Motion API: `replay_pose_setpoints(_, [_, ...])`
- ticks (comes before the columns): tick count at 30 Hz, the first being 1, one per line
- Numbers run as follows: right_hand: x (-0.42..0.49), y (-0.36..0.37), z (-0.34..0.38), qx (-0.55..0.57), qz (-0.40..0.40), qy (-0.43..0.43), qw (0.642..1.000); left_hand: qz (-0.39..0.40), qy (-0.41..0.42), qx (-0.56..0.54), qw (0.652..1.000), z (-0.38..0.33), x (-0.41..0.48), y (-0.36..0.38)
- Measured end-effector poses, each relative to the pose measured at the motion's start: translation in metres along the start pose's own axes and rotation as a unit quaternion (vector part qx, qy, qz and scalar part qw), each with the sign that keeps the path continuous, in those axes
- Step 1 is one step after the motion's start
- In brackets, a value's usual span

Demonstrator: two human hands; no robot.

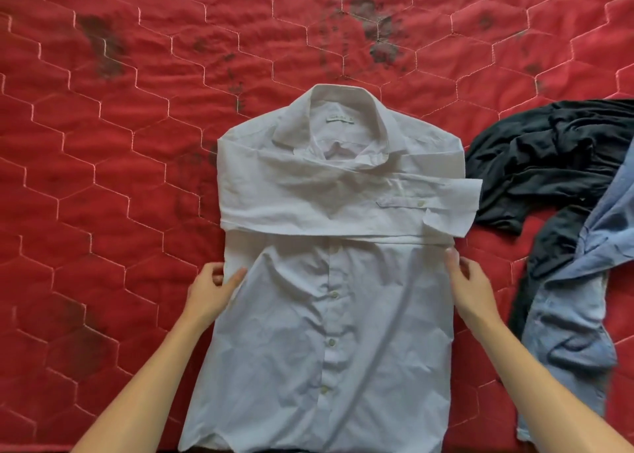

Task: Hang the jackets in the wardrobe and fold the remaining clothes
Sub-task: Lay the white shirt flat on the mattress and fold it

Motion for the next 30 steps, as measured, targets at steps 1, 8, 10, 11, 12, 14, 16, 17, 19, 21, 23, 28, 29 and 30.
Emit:
replay_pose_setpoints(1, [-0.013, 0.003, -0.01, 0.002, 0.018, 0.002, 1.0, 0.009, -0.006, 0.014, 1.0, 0.013, -0.009, 0.004])
replay_pose_setpoints(8, [-0.101, 0.023, -0.102, -0.018, 0.086, 0.04, 0.995, 0.102, -0.001, 0.007, 0.995, 0.085, -0.054, 0.024])
replay_pose_setpoints(10, [-0.123, 0.024, -0.124, -0.008, 0.086, 0.041, 0.995, 0.147, -0.019, -0.013, 0.989, 0.099, -0.061, 0.024])
replay_pose_setpoints(11, [-0.134, 0.024, -0.135, -0.004, 0.082, 0.045, 0.996, 0.167, -0.023, -0.014, 0.986, 0.104, -0.066, 0.023])
replay_pose_setpoints(12, [-0.145, 0.024, -0.146, -0.004, 0.078, 0.048, 0.996, 0.18, -0.023, -0.01, 0.983, 0.11, -0.072, 0.022])
replay_pose_setpoints(14, [-0.166, 0.024, -0.165, -0.011, 0.071, 0.048, 0.996, 0.194, -0.018, -0.006, 0.981, 0.124, -0.083, 0.018])
replay_pose_setpoints(16, [-0.186, 0.025, -0.178, -0.027, 0.063, 0.042, 0.997, 0.187, -0.013, 0.003, 0.982, 0.141, -0.089, 0.014])
replay_pose_setpoints(17, [-0.195, 0.025, -0.185, -0.033, 0.052, 0.038, 0.997, 0.178, -0.012, 0.013, 0.984, 0.151, -0.091, 0.011])
replay_pose_setpoints(19, [-0.213, 0.025, -0.195, -0.041, 0.025, 0.025, 0.999, 0.164, -0.017, 0.041, 0.985, 0.169, -0.096, 0.007])
replay_pose_setpoints(21, [-0.225, 0.024, -0.204, -0.048, -0.003, 0.017, 0.999, 0.159, -0.029, 0.056, 0.985, 0.185, -0.101, 0.004])
replay_pose_setpoints(23, [-0.232, 0.022, -0.213, -0.043, -0.026, 0.013, 0.999, 0.16, -0.035, 0.046, 0.985, 0.198, -0.106, 0.0])
replay_pose_setpoints(28, [-0.24, 0.012, -0.216, 0.002, -0.069, 0.011, 0.998, 0.183, -0.046, -0.023, 0.982, 0.21, -0.12, -0.007])
replay_pose_setpoints(29, [-0.241, 0.01, -0.213, 0.013, -0.076, 0.011, 0.997, 0.188, -0.049, -0.036, 0.98, 0.211, -0.121, -0.008])
replay_pose_setpoints(30, [-0.242, 0.008, -0.209, 0.03, -0.084, 0.011, 0.996, 0.187, -0.05, -0.052, 0.98, 0.211, -0.122, -0.009])
Point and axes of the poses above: each hand's wrist, its own x-axis towards the middle knuckle, its own y-axis out of the palm, z = x × y, the point moved 2 cm from there along x, towards the middle knuckle, and after that the axes turned 6 degrees about -y, right-handed, at the moved point
